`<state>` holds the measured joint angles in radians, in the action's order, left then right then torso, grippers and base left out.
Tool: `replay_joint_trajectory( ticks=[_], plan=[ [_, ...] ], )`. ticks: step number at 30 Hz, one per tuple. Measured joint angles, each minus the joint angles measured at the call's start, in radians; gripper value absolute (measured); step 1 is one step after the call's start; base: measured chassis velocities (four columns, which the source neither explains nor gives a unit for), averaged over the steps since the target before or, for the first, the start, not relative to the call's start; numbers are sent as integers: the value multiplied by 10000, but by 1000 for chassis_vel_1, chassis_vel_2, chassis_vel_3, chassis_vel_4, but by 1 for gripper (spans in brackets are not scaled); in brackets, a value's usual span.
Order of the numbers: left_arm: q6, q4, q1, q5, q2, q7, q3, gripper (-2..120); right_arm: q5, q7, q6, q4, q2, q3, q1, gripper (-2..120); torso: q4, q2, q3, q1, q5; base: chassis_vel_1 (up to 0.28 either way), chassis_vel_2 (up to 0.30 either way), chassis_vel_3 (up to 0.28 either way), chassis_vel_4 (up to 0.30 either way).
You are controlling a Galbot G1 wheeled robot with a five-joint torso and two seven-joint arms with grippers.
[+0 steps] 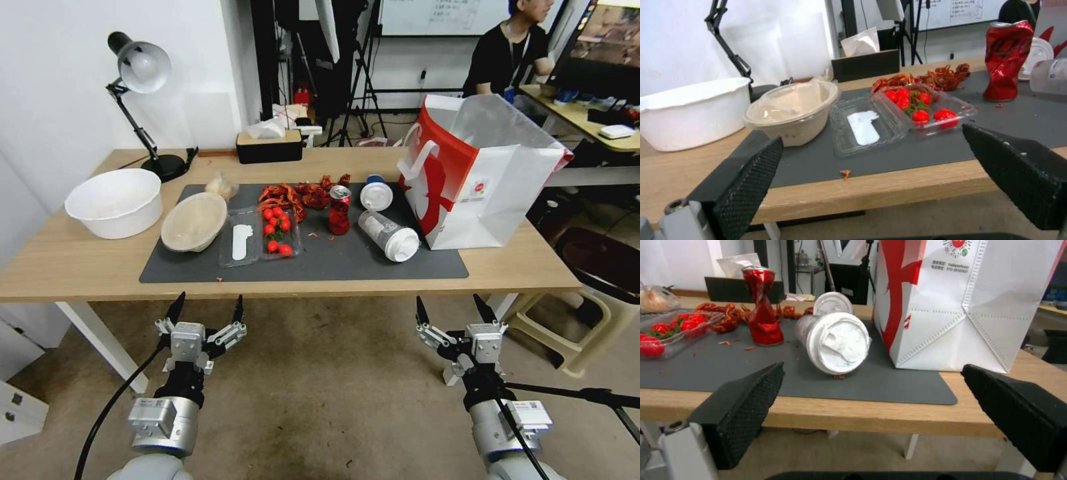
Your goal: Pick up the trash from the table and place it into the takeout bag.
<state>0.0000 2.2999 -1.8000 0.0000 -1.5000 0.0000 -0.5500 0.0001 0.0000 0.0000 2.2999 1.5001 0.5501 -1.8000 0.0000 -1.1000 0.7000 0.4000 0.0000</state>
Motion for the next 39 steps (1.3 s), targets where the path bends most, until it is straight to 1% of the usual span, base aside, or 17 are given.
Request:
replay_joint_trajectory(
  ticks=[20, 21, 22, 23, 24, 25, 26, 27, 28, 29, 30, 31, 32, 33, 35, 39],
  plan=[
    [38, 1, 21, -34, 9, -27, 12, 100, 35, -77, -82, 65, 38, 35, -9, 100, 2, 1, 0, 0, 3, 0, 0, 0, 0],
    [268, 65, 134, -211, 75, -177, 98, 100, 102, -220, -221, 206, 95, 130, -20, 100, 4, 1, 0, -1, 1, 0, 0, 0, 0],
    [608, 211, 325, -491, 171, -409, 241, 100, 306, -669, -682, 625, 308, 413, -85, 100, 3, 1, 1, 0, 7, 0, 0, 0, 0],
    [944, 335, 515, -755, 268, -631, 380, 100, 454, -984, -972, 974, 455, 650, -115, 100, -4, 0, 0, 0, -6, 0, 0, 0, 0],
    [944, 335, 515, -755, 268, -631, 380, 100, 454, -984, -972, 974, 455, 650, -115, 100, -4, 0, 0, 0, -6, 0, 0, 0, 0],
    [1376, 492, 735, -1101, 391, -915, 568, 100, 668, -1203, -1202, 1119, 499, 837, -93, 100, -7, 0, 0, -1, -11, 0, 0, 0, 0],
    [1635, 586, 871, -1305, 468, -1089, 660, 100, 798, -1273, -1292, 1123, 470, 990, -54, 100, -4, 0, 0, 0, 2, 0, 0, 0, 0],
    [2183, 799, 1167, -1745, 622, -1463, 893, 100, 954, -1339, -1356, 1124, 380, 1132, -1, 100, 3, 0, 0, 0, 5, 0, 0, 0, 0],
    [2183, 799, 1167, -1745, 622, -1463, 893, 100, 954, -1339, -1356, 1124, 380, 1132, -1, 100, 3, 0, 0, 0, 5, 0, 0, 0, 0],
    [2518, 922, 1341, -2010, 719, -1683, 1033, 100, 1018, -1358, -1371, 1109, 313, 1199, 17, 100, 0, 0, 0, -1, -2, 0, 0, 0, 0],
    [2813, 1029, 1499, -2250, 803, -1882, 1148, 100, 1054, -1365, -1378, 1073, 250, 1239, 33, 100, 0, 1, 1, 0, 0, 0, 0, 0, 0],
    [3243, 1199, 1739, -2596, 930, -2161, 1326, 100, 1098, -1369, -1387, 1008, 154, 1306, 66, 100, -4, 1, 0, 0, 5, 0, 0, 0, 0],
    [3243, 1199, 1739, -2596, 930, -2161, 1326, 100, 1098, -1369, -1387, 1008, 154, 1306, 66, 100, -4, 1, 0, 0, 5, 0, 0, 0, 0],
    [3428, 1173, 1791, -2868, 1124, -2160, 1272, 100, 1135, -1371, -1390, 963, 86, 1373, 97, 100, -2, 0, 1, 0, 0, 0, 0, 0, 0],
    [3503, 1052, 1779, -3009, 1302, -2105, 1171, 100, 1217, -1371, -1407, 890, 6, 1443, 157, 100, 1, 1, 1, 0, -2, 0, 0, 0, 0],
    [3503, 969, 1669, -3011, 1344, -2043, 1120, 100, 1269, -1367, -1415, 778, -66, 1469, 252, 100, 1, 0, 0, 0, 0, 0, 0, 0, 0]
  ],
)
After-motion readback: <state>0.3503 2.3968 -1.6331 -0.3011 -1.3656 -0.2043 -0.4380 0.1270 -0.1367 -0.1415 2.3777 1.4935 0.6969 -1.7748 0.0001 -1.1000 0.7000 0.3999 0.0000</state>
